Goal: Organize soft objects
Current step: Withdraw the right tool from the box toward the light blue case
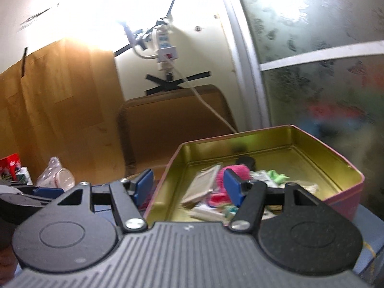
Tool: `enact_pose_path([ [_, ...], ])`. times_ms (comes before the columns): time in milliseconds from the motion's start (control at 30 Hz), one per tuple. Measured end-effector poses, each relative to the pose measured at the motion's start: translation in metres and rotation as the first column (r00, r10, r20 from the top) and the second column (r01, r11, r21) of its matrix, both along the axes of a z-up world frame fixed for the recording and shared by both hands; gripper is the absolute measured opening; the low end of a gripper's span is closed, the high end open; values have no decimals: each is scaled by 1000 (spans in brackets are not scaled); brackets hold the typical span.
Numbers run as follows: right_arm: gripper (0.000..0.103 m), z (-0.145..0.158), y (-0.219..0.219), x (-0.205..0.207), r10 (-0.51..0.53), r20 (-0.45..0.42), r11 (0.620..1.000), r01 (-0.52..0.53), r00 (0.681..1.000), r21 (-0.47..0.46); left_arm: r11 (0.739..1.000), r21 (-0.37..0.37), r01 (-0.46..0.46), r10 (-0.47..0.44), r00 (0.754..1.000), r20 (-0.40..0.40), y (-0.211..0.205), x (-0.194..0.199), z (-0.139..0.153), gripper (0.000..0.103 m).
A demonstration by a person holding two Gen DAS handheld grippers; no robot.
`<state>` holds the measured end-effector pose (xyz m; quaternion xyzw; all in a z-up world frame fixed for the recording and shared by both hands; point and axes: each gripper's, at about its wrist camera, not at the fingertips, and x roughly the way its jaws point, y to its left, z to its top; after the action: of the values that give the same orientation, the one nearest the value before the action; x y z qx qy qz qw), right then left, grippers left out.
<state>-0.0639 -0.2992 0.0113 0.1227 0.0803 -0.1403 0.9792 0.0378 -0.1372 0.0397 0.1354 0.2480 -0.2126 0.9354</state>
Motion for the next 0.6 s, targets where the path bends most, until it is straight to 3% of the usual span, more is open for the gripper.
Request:
enact_pose_path([
  [600,67,-10,91,54,226,-125,966,-239,966,-99,973,-25,-231,230,972,-38,112,30,-32,70],
])
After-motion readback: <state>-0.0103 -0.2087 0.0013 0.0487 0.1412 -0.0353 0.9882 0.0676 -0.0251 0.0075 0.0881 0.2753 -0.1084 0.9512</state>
